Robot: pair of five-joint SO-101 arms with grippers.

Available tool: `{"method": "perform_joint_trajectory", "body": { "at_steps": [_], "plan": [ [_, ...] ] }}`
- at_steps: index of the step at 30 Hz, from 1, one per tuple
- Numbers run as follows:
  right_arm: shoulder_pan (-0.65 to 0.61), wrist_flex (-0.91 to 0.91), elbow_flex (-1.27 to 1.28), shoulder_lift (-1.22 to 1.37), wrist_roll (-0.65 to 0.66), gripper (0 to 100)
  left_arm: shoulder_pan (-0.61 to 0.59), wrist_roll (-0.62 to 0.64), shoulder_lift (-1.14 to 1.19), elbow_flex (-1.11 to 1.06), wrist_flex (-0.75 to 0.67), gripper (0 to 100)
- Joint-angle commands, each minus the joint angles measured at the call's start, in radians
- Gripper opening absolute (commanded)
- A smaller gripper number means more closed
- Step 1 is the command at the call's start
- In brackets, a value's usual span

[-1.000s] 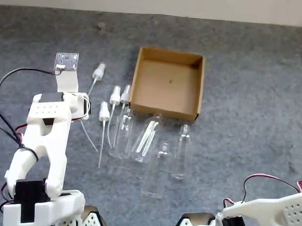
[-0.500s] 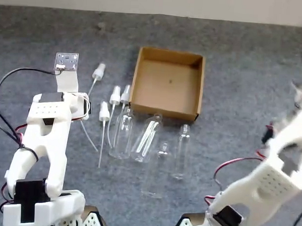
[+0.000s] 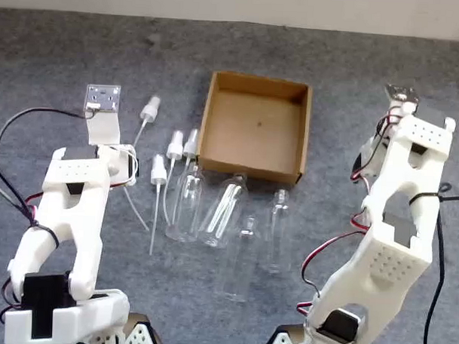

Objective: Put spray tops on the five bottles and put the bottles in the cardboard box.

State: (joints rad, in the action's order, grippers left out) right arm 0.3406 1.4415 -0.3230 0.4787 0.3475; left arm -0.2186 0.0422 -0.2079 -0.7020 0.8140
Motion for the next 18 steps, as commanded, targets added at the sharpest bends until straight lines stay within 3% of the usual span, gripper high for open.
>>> {"method": "perform_joint_trajectory", "body": {
  "at_steps": [1,5,18],
  "plan": [
    [0.033,-0.062,0.031,-0.012,0.038,4.7,-0.002,0.002,-0.004,0.007,-0.025,14],
    [0.031,-0.073,0.090,-0.012,0.066,15.3,-0.002,0.002,-0.004,0.007,-0.025,14],
    [-0.013,-0.064,0.096,-0.013,0.066,29.6,-0.004,0.000,-0.004,0.005,-0.025,14]
  ]
}}
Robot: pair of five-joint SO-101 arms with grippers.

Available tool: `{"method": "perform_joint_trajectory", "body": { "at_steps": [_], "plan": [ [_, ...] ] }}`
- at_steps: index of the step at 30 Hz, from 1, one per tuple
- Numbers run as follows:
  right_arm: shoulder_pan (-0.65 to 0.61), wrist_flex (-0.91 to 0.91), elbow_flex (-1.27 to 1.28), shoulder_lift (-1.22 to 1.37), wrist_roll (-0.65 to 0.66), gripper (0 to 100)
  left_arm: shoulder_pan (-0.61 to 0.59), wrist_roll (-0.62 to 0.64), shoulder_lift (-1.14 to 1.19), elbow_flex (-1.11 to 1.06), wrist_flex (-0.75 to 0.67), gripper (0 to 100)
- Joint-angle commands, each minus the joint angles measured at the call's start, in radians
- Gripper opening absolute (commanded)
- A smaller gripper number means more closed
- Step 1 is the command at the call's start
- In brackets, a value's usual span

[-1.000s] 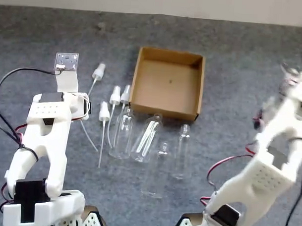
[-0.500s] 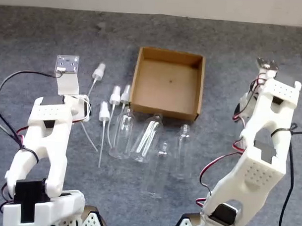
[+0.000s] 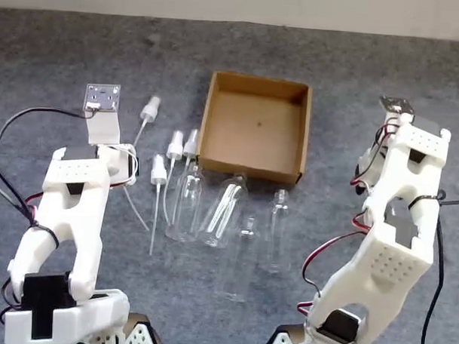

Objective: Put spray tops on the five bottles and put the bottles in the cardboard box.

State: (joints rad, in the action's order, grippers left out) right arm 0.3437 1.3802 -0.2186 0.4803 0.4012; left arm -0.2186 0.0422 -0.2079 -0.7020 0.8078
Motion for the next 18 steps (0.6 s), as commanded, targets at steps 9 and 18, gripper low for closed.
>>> {"method": "perform_joint_trajectory", "body": {
  "at_steps": [9,18],
  "plan": [
    [-0.021,-0.002,-0.044,-0.013,0.060,29.1,-0.004,0.000,-0.004,0.005,-0.018,14],
    [-0.030,-0.010,-0.059,-0.013,0.084,21.0,-0.004,0.000,-0.004,0.005,-0.018,14]
  ]
}}
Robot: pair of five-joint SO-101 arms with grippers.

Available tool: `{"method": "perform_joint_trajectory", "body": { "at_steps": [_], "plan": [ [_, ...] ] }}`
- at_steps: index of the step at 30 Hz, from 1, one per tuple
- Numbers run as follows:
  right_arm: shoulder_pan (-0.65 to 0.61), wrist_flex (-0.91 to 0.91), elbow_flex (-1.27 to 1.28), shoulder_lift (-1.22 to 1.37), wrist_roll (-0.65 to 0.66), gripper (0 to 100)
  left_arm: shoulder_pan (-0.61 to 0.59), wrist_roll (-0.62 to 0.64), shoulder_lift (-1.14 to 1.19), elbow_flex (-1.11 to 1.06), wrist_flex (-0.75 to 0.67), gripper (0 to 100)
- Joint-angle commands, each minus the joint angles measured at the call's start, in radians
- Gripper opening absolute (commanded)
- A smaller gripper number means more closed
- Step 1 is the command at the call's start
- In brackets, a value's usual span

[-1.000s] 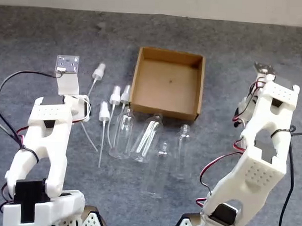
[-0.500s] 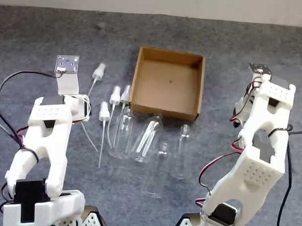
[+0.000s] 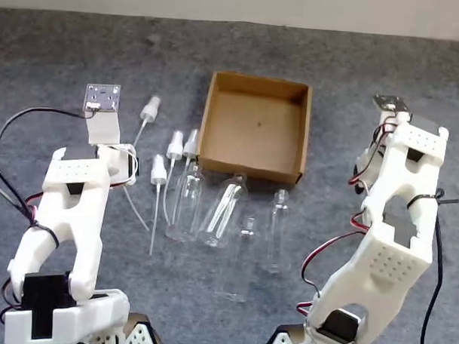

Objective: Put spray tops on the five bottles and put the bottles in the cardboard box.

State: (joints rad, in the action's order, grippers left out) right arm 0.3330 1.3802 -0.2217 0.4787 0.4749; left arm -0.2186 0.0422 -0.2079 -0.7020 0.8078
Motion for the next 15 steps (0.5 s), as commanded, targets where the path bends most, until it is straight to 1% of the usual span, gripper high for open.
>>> {"method": "perform_joint_trajectory", "body": {
  "at_steps": [1,5,10,11,15],
  "plan": [
    [-0.019,-0.012,-0.056,-0.010,0.011,21.0,-0.004,0.000,-0.004,0.005,-0.018,14],
    [-0.018,0.002,-0.056,-0.012,0.011,21.0,-0.004,0.000,-0.004,0.005,-0.018,14],
    [-0.013,0.128,-0.056,-0.013,0.003,20.6,-0.004,0.000,-0.004,0.005,-0.018,14],
    [-0.013,0.139,-0.056,-0.013,-0.008,20.6,-0.004,0.000,-0.004,0.005,-0.018,14],
    [0.010,0.143,-0.056,-0.013,-0.123,20.5,-0.004,0.000,-0.004,0.005,-0.018,14]
  ]
}}
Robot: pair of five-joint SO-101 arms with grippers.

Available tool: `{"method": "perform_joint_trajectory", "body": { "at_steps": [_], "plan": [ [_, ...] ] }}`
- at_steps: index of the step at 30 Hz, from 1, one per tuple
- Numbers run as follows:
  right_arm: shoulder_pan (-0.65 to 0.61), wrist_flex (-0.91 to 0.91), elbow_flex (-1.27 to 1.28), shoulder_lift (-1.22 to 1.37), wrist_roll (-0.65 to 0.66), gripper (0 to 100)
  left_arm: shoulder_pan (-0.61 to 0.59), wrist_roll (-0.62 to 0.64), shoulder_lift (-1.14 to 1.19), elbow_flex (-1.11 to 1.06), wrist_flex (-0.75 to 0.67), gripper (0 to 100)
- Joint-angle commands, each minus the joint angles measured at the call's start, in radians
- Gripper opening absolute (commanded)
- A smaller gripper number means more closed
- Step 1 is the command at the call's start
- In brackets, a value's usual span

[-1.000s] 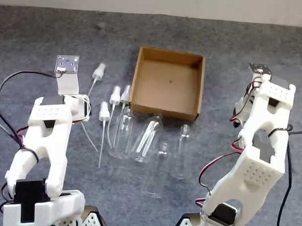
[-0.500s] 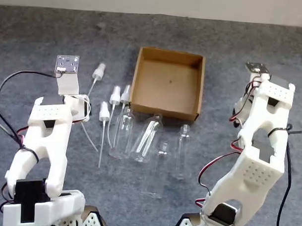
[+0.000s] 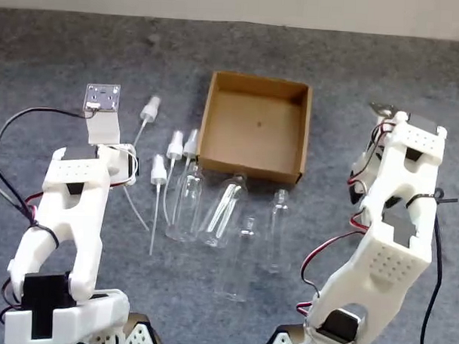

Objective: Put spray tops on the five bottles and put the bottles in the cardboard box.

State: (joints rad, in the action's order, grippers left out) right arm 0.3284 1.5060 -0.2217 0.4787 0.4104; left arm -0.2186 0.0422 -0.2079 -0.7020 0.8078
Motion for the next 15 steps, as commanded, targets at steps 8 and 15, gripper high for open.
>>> {"method": "perform_joint_trajectory", "body": {
  "at_steps": [8,15],
  "plan": [
    [0.084,-0.033,-0.050,-0.013,-0.106,15.6,-0.004,0.000,-0.004,0.005,-0.018,14],
    [0.077,-0.030,-0.053,-0.013,-0.103,25.5,-0.004,0.000,-0.004,0.005,-0.018,14]
  ]
}}
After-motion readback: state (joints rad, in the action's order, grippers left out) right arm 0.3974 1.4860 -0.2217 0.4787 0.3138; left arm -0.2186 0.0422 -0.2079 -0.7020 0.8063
